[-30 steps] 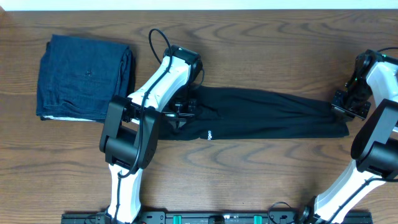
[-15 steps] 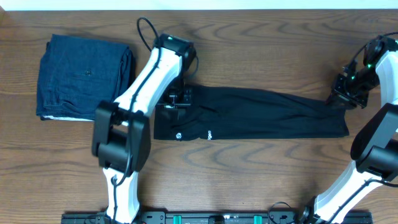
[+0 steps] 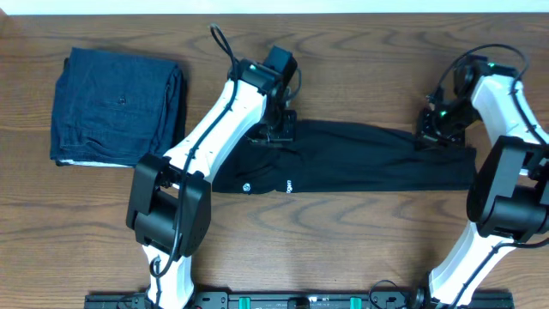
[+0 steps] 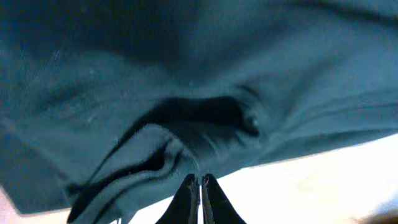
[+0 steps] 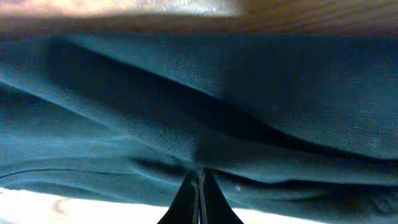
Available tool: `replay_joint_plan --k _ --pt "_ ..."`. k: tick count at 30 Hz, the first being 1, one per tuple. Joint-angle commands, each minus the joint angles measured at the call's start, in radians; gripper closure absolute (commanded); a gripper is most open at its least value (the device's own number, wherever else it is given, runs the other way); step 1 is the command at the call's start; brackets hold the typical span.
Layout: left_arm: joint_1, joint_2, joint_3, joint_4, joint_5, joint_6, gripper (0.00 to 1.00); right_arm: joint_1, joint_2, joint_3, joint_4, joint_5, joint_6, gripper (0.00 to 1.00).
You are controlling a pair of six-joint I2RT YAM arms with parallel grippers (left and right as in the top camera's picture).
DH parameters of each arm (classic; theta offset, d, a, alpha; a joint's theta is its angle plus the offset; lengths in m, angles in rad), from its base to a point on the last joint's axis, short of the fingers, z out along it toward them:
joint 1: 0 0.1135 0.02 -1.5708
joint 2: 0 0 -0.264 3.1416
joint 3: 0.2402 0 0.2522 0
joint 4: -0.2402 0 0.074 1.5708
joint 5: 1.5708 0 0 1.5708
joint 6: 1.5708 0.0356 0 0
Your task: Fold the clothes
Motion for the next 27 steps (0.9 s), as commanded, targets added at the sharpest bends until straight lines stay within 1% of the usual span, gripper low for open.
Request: replay_joint_plan --k 1,4,7,13,19,27 --pt "0.012 0.004 -0.076 0.066 0.009 -0.002 0.94 0.019 -0.019 -0.061 0.034 0.061 0.007 0.98" --pt "0.012 0.004 -0.143 0.144 0.009 -0.002 0.94 0.018 -0.019 -0.108 0.048 0.110 0.046 0.99" --pt "0.012 0.004 -0.188 0.177 -0.020 -0.003 0.94 0.018 -0.019 -0.132 0.026 0.138 0.080 0.99" --pt "0.012 0.004 -0.210 0.174 -0.123 -0.003 0.94 0.018 -0.019 -0.130 -0.059 0.240 0.180 0.99" --pt "0.016 0.006 -0.213 0.182 -0.131 -0.002 0.94 0.018 -0.019 -0.130 -0.120 0.382 0.286 0.99" --pt "0.017 0.006 -0.237 0.190 -0.176 -0.002 0.94 0.011 -0.019 -0.148 -0.119 0.483 0.351 0.99"
